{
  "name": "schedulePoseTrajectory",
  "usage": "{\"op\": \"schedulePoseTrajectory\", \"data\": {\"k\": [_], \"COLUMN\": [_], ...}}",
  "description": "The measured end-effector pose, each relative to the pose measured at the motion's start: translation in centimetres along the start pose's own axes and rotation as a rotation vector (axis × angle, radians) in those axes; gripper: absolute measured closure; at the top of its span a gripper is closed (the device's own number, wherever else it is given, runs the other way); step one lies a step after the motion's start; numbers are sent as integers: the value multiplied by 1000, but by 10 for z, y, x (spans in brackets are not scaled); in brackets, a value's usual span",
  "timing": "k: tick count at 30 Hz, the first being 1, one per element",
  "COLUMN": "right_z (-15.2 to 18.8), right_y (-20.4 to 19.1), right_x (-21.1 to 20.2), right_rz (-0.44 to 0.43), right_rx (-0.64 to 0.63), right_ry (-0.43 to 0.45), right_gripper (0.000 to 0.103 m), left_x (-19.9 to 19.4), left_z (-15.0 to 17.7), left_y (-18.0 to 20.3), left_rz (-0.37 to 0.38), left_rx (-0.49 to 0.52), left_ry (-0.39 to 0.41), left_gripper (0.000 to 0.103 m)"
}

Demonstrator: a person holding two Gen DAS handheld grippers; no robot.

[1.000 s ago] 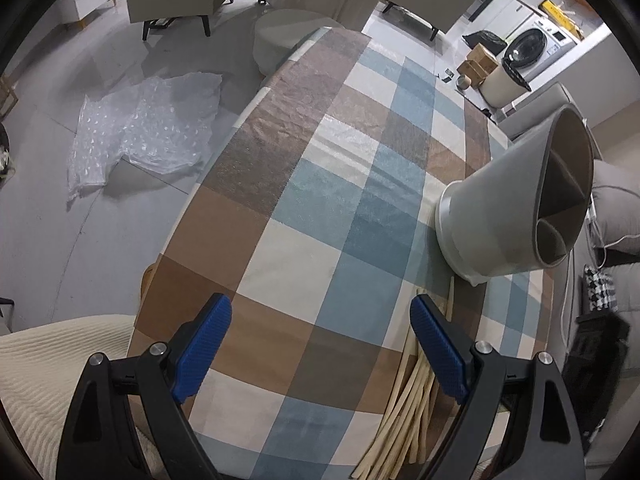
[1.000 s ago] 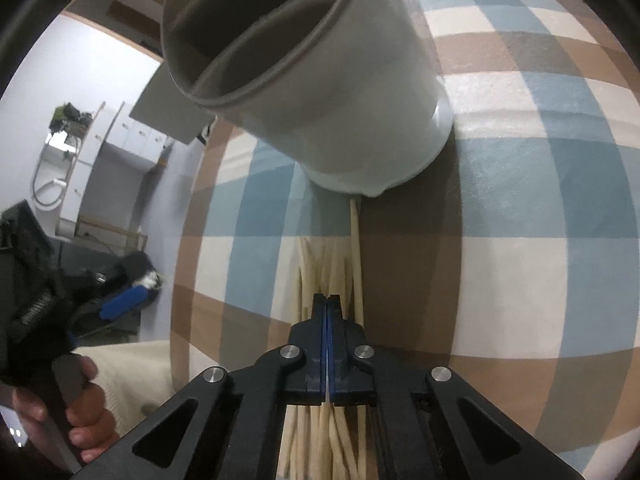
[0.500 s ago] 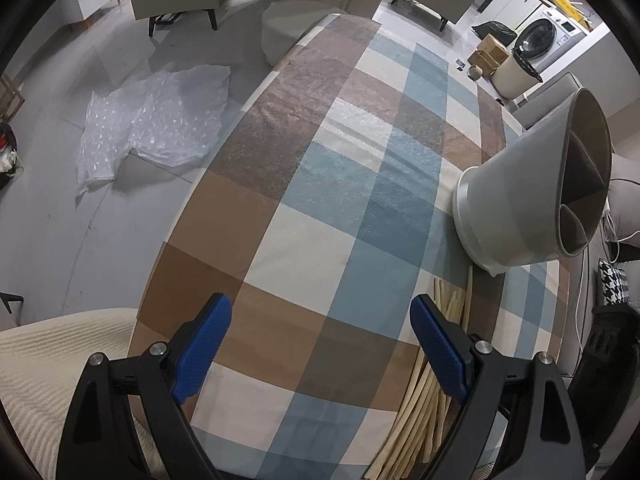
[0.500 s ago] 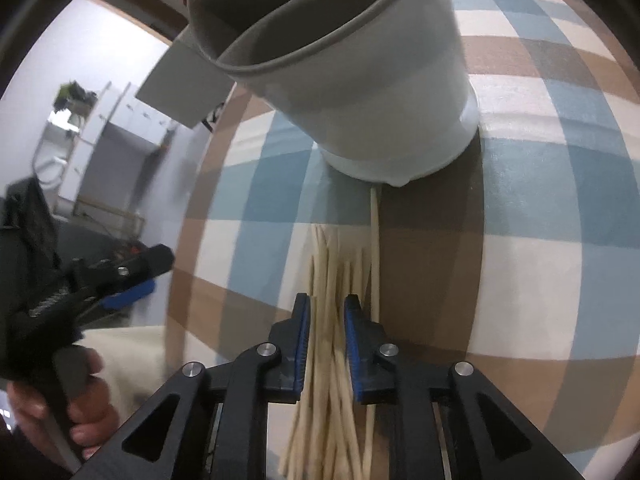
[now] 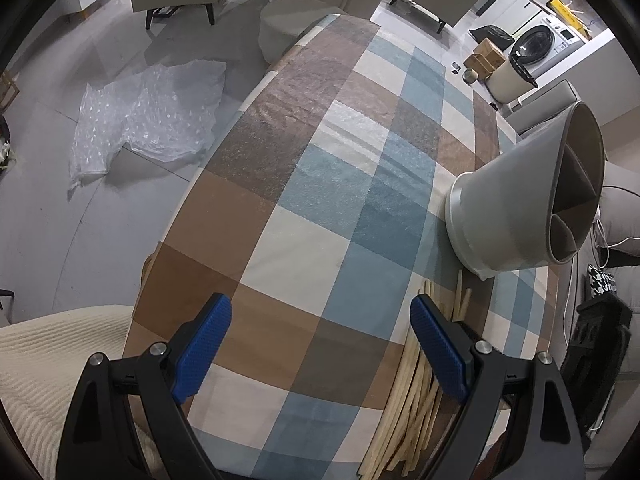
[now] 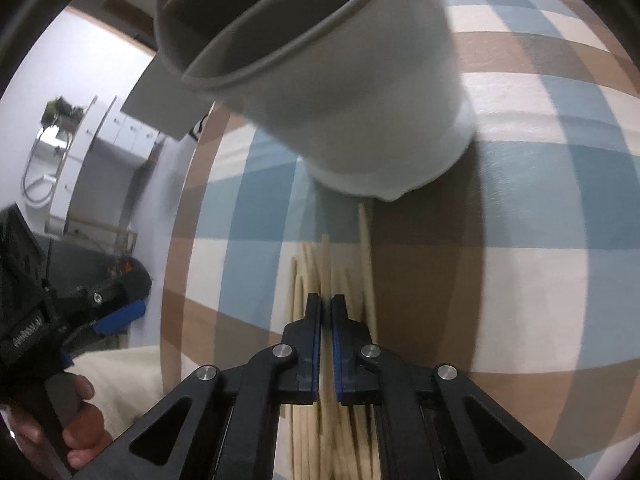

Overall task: Organize utensils
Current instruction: 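Lower the right tool onto the chopstick pile and close on one chopstick while the left tool approaches the pile, then lift the chopstick with the right tool while the left tool grasps another chopstick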

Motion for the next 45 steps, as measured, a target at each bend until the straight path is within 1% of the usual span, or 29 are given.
{"op": "schedulePoseTrajectory", "data": {"k": [4,7,10,13,16,19,21,25,27,30,31,36,40,41,42,44,45], "right_z": [-2,-1,3,9,15,20,18,19,20,20,21,19,18,18,17,18,18], "right_y": [-1,-1,0,5,11,20,25,33,37,44,45,49,53,54,55,57,57], "right_x": [-20,-45,-72,-94,-108,-117,-126,-138,-143,-148,-148,-155,-157,-157,-159,-161,-162], "right_rz": [-1,2,3,8,17,37,51,63,83,85,86,92,87,88,92,111,113], "right_rx": [-2,-14,-6,18,40,68,71,87,90,111,114,121,129,130,134,139,140], "right_ry": [70,135,207,269,319,362,391,442,472,499,506,542,551,553,558,565,569], "right_gripper": [99,99,99,99,99,99,99,99,99,99,99,99,99,99,99,99,99], "left_x": [3,10,16,25,31,38,43,47,49,54,54,57,56,57,57,57,57], "left_z": [2,7,14,27,40,51,56,60,63,70,69,70,60,59,57,55,55], "left_y": [6,12,25,38,46,51,49,44,44,46,49,51,61,63,66,72,75], "left_rz": [-16,-21,-37,-80,-93,-129,-155,-176,-205,-258,-258,-308,-299,-294,-287,-269,-262], "left_rx": [25,56,125,218,284,335,334,309,324,360,359,364,358,361,367,382,392], "left_ry": [-5,-32,-52,-76,-104,-116,-131,-144,-134,-129,-131,-126,-114,-107,-99,-90,-87], "left_gripper": [15,15,15,15,15,15,15,15,15,15,15,16,25,31,35,52,56]}}
Point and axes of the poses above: each gripper's, at about its wrist camera, not at the fingertips, and x roughly the way its jaws point, y to its right, z to its underside, the point moved 2 cm from there along x, roughly the way its jaws point, and after that the axes turned 4 degrees about -x, right-handed, at the moved point
